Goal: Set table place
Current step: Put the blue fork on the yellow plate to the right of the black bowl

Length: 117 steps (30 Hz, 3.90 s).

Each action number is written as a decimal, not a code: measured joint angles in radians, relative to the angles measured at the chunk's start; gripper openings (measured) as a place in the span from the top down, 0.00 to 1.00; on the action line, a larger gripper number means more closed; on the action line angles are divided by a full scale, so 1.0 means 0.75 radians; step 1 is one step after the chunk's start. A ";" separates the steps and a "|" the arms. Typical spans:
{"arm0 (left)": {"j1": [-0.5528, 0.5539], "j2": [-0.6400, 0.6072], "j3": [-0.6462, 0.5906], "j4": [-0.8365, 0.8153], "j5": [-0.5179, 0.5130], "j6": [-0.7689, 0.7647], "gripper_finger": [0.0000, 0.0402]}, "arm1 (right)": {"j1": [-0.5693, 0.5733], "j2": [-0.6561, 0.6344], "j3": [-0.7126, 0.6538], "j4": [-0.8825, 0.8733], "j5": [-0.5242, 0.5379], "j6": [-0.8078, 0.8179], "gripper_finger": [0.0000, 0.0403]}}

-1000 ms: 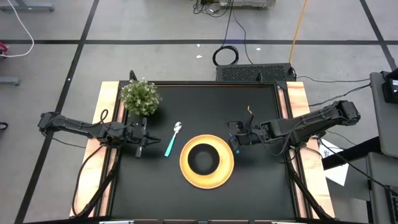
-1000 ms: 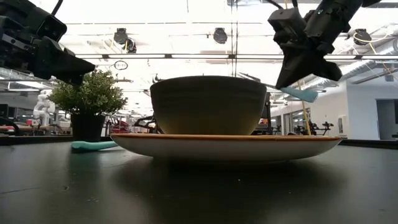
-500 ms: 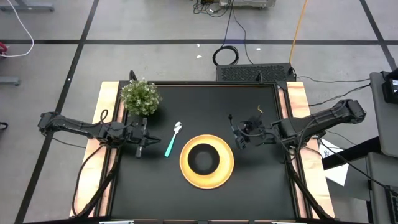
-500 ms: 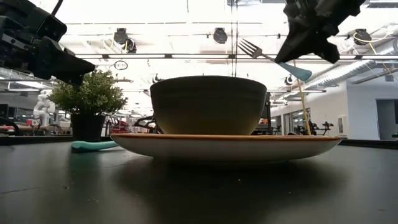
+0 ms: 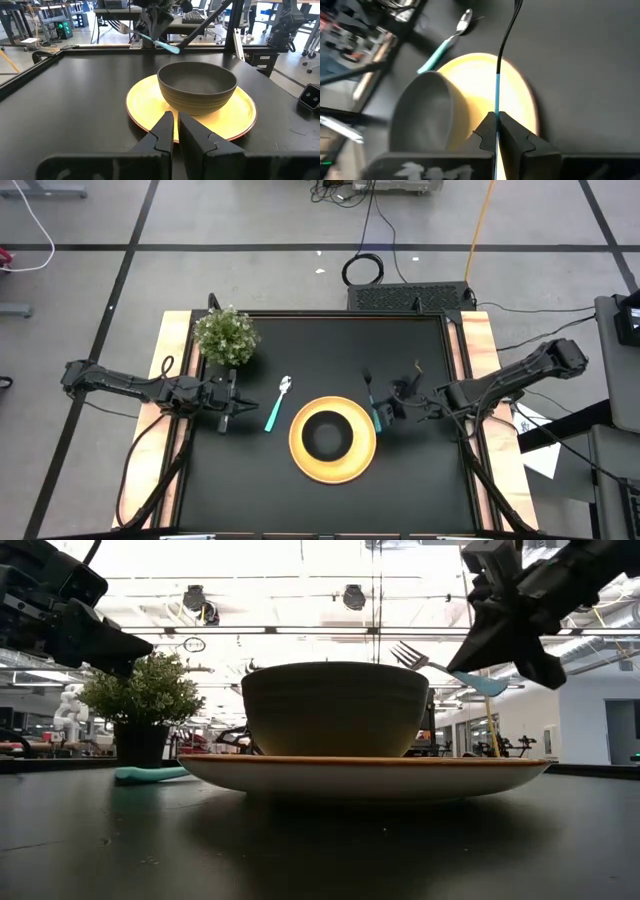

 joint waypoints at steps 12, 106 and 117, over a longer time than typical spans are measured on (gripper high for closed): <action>0.000 -0.001 0.000 0.001 -0.002 0.000 0.92 | 0.111 0.036 -0.013 0.092 0.014 0.204 1.00; 0.000 0.000 0.001 0.031 0.002 -0.024 0.92 | 0.140 0.528 -0.012 0.352 -0.122 0.440 1.00; 0.000 0.000 0.001 0.030 0.002 -0.024 0.92 | 0.106 0.562 -0.012 0.405 -0.171 0.420 1.00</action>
